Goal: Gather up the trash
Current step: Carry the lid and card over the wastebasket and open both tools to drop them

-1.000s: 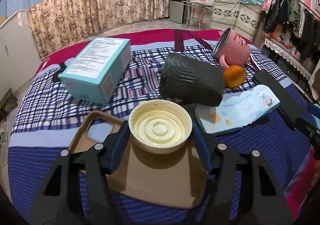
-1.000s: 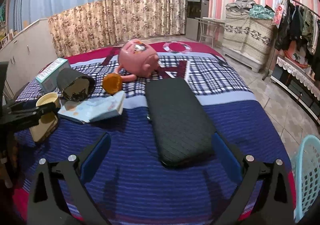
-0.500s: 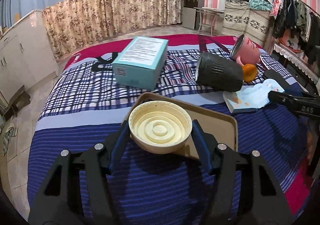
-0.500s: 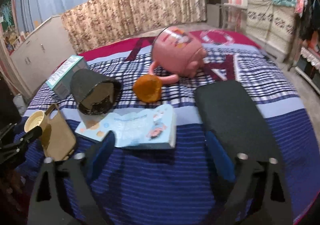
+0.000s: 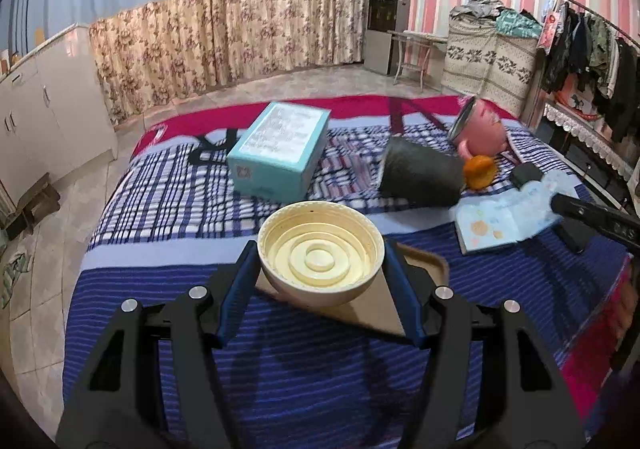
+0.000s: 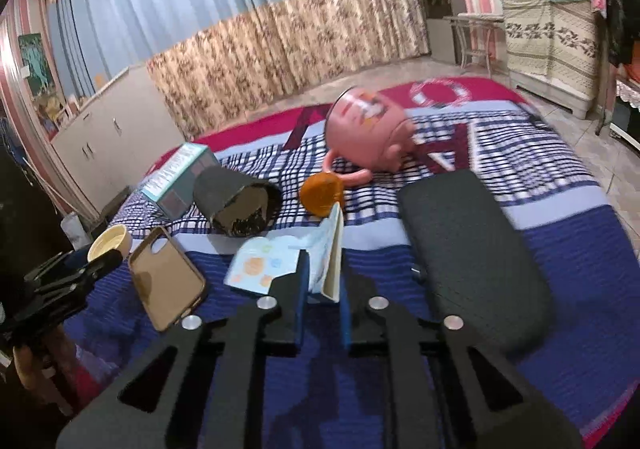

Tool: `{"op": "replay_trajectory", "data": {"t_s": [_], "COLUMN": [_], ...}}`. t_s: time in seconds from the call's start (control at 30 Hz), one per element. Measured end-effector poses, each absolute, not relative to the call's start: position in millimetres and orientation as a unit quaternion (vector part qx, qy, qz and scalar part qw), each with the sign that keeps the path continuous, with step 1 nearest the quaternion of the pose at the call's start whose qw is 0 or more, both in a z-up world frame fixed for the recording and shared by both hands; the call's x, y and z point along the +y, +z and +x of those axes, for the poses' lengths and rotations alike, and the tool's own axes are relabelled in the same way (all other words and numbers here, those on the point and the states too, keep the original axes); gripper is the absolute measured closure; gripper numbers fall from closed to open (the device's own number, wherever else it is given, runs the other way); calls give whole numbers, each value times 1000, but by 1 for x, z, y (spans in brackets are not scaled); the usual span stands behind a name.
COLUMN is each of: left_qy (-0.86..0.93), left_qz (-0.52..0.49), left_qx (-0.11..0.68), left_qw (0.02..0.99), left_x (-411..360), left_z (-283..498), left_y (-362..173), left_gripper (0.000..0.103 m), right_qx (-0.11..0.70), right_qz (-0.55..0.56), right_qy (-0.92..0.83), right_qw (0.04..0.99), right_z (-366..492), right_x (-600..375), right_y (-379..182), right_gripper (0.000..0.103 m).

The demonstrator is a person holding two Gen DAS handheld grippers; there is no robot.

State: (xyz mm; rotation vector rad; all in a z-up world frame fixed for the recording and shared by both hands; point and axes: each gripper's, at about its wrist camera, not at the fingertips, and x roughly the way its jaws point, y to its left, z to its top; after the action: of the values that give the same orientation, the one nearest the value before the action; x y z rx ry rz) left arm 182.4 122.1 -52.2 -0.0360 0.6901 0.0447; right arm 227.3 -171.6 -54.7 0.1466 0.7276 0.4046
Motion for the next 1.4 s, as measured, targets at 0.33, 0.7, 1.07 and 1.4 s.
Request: {"op": "replay_trajectory", "data": {"t_s": [0.33,0.7,1.07,1.4], "left_qy": [-23,-90,-166,-246], "left_qz": [-4,13,20,59], "left_qx": [318,291,258,255], "left_qw": [948,952,951,933], "left_x": [58,-44,-165,-288], "left_z": [174,177,184,176], "left_y": [-34,-13,1,-21], "left_gripper": [42,42,42,42], "right_qx": [321,246,250,264], "right_qz": [81,119,112,130], "right_qy": [155,56,-105,-158], "right_qw": [931,960,956,943], "right_z": [165,105,77,63], "right_x": [-252,-372,-497,-554], "right_y": [-39,-3,-12,-26], "right_gripper": [94,94,94,94]}}
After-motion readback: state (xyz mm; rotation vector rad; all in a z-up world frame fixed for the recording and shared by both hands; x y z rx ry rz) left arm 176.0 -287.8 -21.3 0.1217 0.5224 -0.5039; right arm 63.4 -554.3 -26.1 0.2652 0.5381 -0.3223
